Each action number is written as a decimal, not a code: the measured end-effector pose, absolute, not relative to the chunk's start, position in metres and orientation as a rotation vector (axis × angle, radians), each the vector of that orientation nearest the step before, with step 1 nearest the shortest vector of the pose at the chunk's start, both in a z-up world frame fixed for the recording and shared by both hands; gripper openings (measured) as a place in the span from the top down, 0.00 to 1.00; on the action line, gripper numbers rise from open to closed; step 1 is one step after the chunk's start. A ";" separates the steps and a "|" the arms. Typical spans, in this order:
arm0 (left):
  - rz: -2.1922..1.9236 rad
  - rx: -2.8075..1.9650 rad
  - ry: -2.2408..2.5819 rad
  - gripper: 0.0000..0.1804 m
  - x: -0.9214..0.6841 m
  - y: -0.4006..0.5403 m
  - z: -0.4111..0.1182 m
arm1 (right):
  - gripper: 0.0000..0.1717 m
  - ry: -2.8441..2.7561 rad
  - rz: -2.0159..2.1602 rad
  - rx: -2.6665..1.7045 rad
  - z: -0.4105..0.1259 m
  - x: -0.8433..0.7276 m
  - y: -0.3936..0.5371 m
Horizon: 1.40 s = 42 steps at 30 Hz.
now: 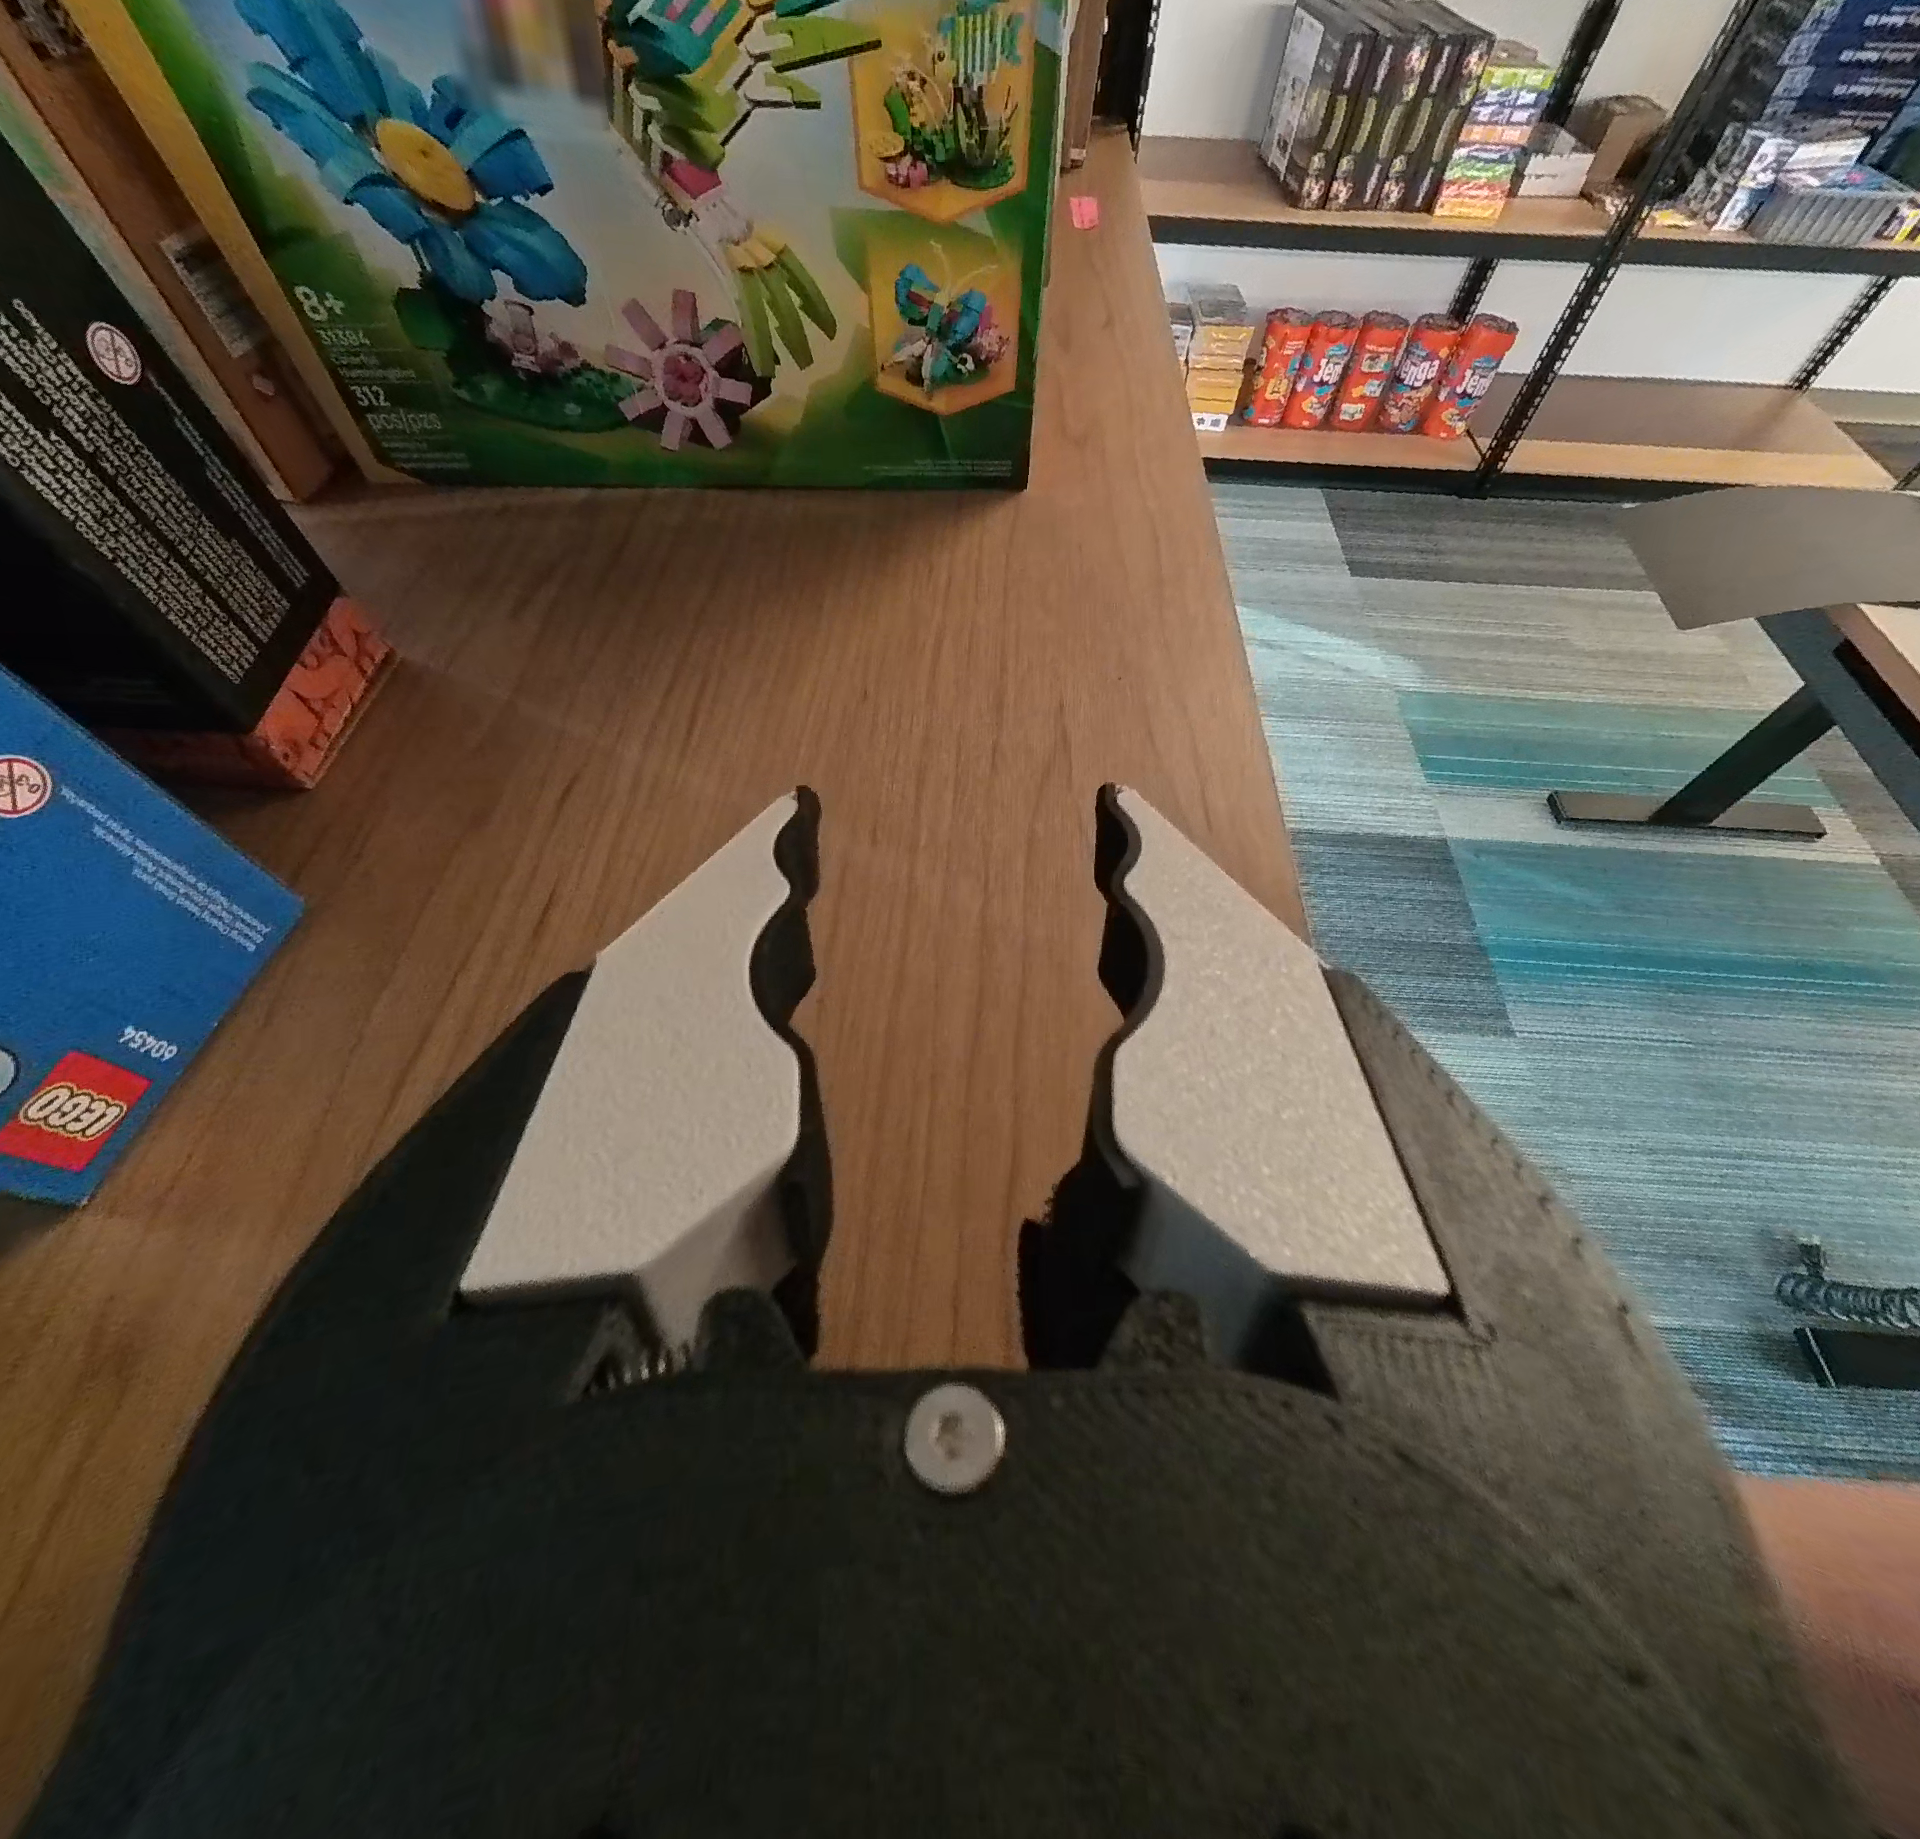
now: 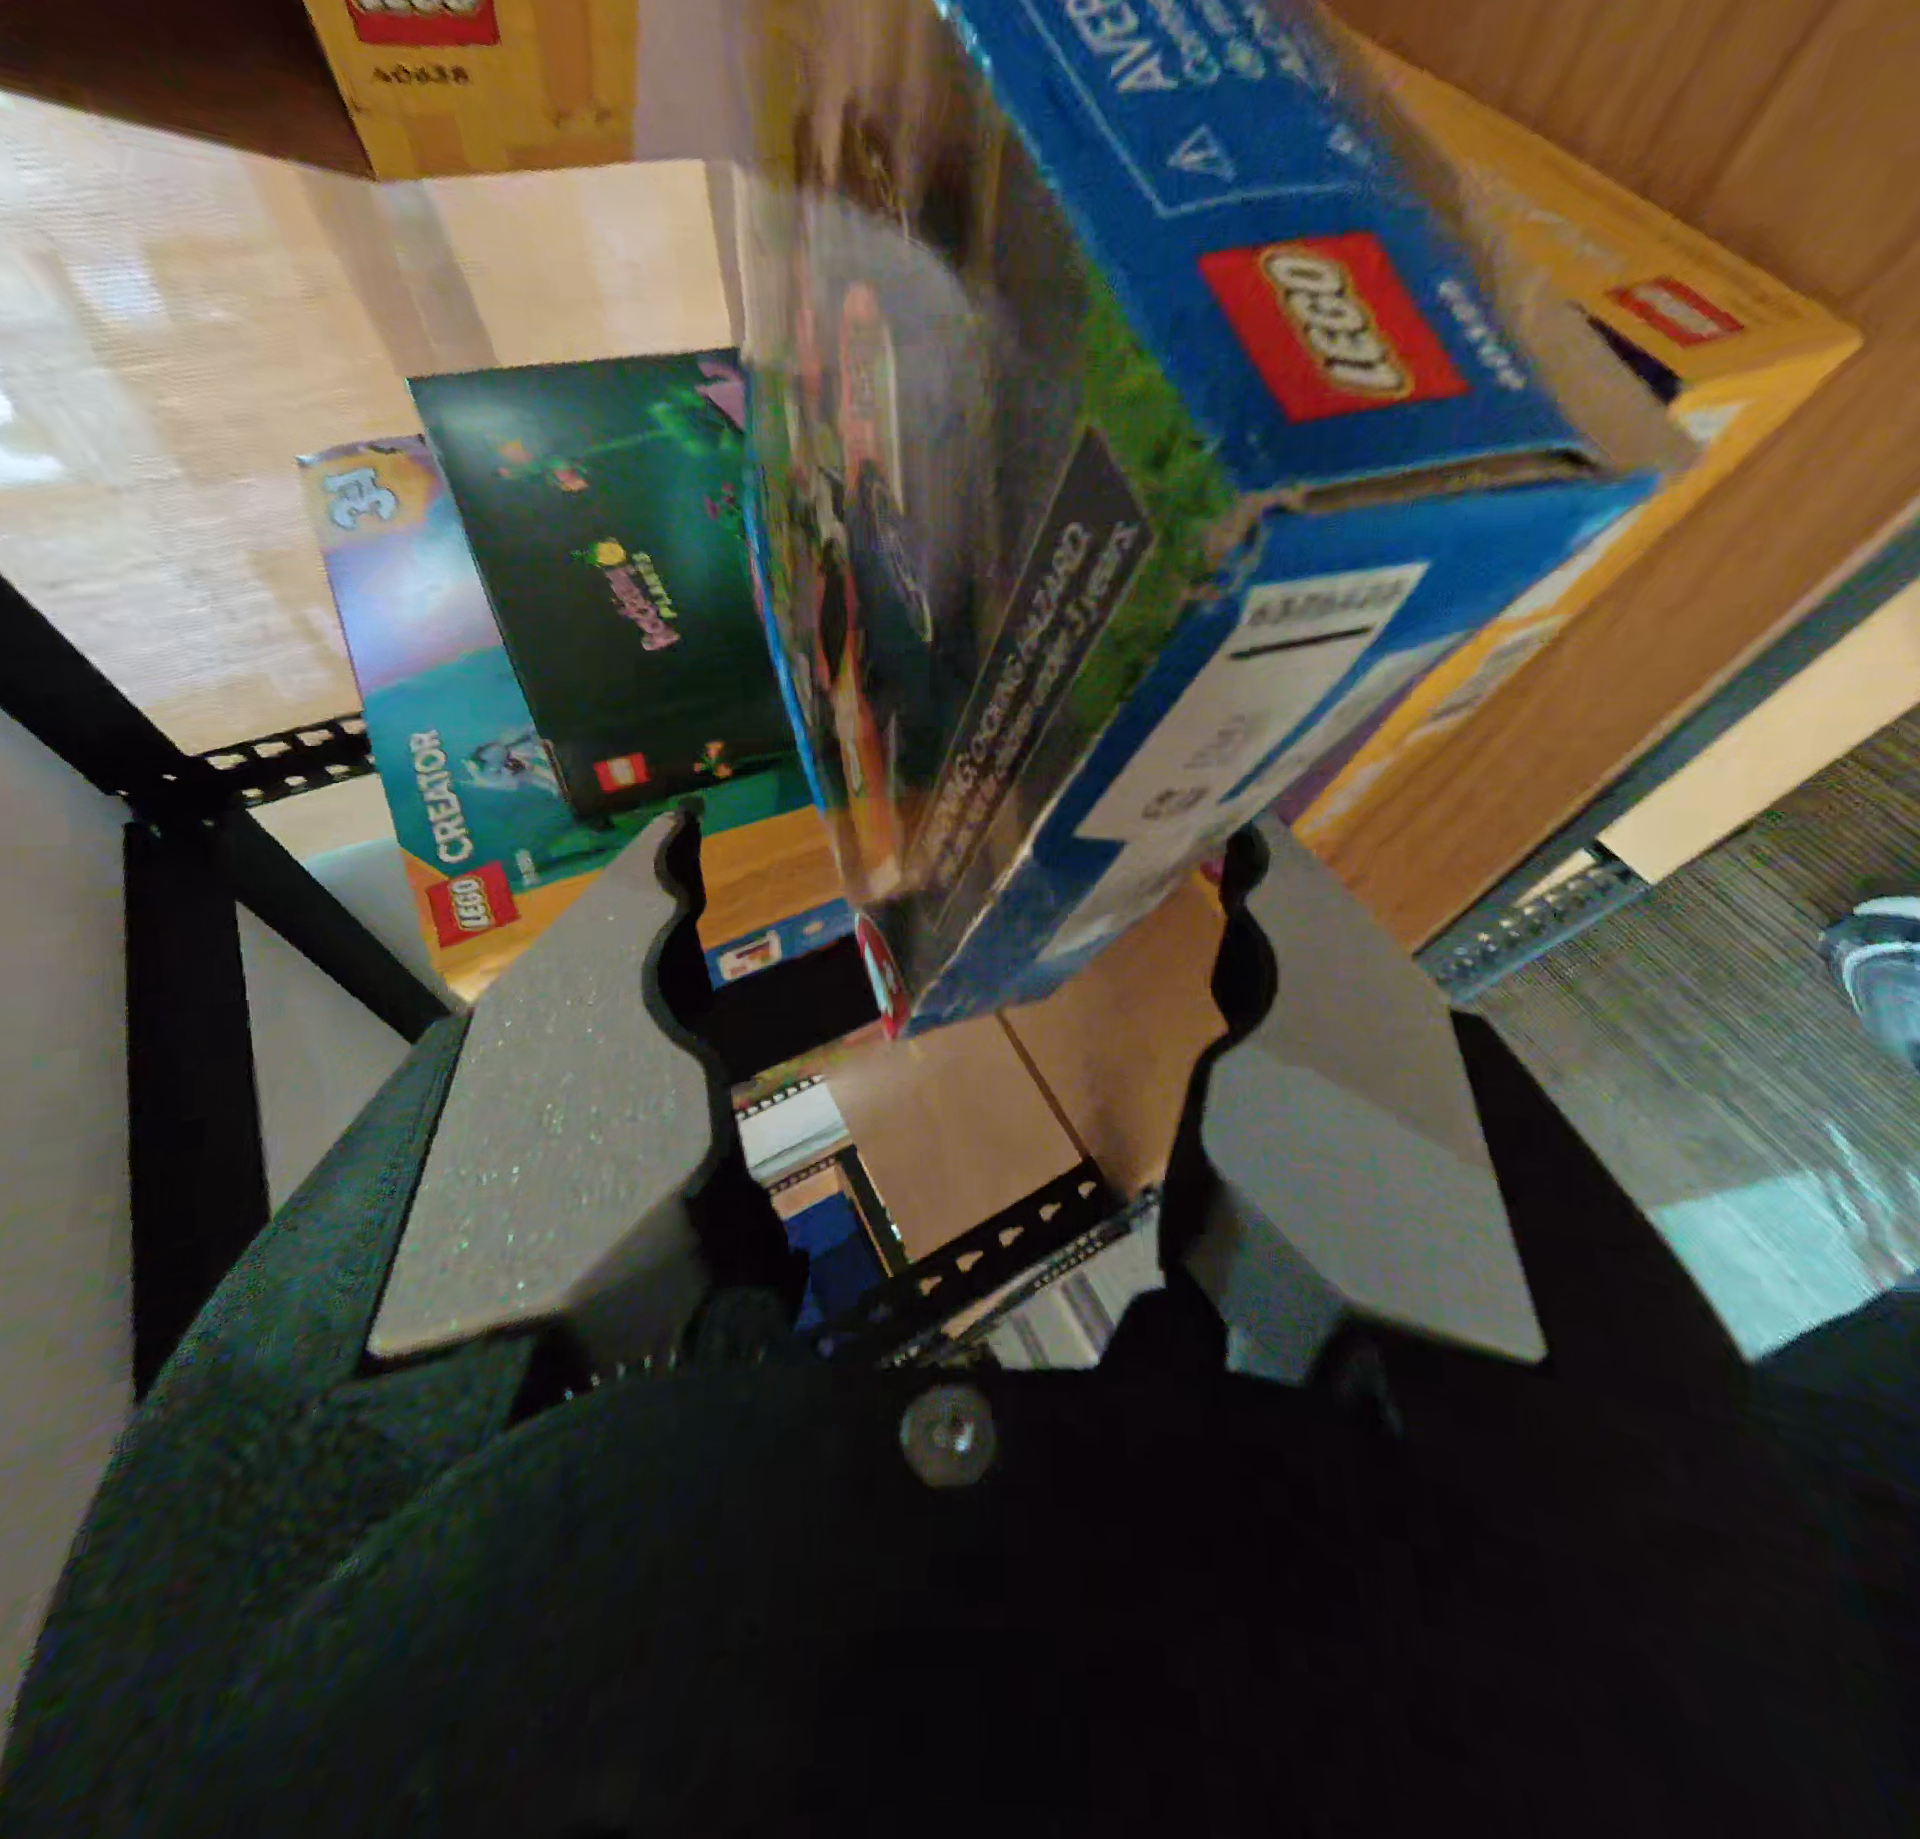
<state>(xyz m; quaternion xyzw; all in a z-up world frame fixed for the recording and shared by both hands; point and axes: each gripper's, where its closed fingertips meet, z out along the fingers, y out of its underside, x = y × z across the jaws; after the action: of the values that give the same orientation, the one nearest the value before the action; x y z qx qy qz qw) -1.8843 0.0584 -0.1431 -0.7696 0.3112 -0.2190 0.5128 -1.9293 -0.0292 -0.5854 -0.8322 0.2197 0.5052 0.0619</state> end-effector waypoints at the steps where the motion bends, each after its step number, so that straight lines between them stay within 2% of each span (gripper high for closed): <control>1: -0.528 -1.853 0.748 0.71 -1.884 0.059 -0.143 | 0.43 0.671 1.504 -2.539 -0.589 -1.927 -0.034; 6: -0.532 -1.856 0.751 0.71 -1.883 0.059 -0.144 | 0.45 0.681 1.529 -2.538 -0.588 -1.930 -0.026; 7: -0.529 -1.857 0.753 0.71 -1.883 0.059 -0.144 | 0.43 0.659 1.530 -2.566 -0.589 -1.934 -0.023; 10: -0.525 -1.859 0.756 0.71 -1.883 0.059 -0.145 | 0.47 0.602 1.558 -2.582 -0.587 -1.943 -0.011; 18: -0.530 -1.860 0.749 0.71 -1.883 0.061 -0.144 | 0.41 0.582 1.619 -2.517 -0.582 -1.931 -0.029; 25: -0.503 -1.859 0.752 0.70 -1.883 0.062 -0.145 | 0.40 0.480 1.647 -2.367 -0.537 -1.890 -0.062; 31: -0.476 -1.874 0.754 0.67 -1.883 0.064 -0.147 | 0.42 0.277 1.486 -2.040 -0.417 -1.812 -0.063; 38: -0.395 -1.908 0.781 0.65 -1.882 0.066 -0.155 | 0.45 -0.165 1.075 -1.729 -0.230 -1.734 -0.025; 42: -0.353 -1.953 0.808 0.64 -1.876 0.066 -0.163 | 0.41 -0.356 0.915 -1.563 -0.141 -1.706 0.018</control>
<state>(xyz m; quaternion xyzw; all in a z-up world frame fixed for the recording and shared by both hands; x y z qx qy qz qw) -1.8760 0.0663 -0.1632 -0.8001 0.3309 -0.1446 0.4790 -1.7055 0.0185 -0.1405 -0.6751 -0.1539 0.3954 0.6034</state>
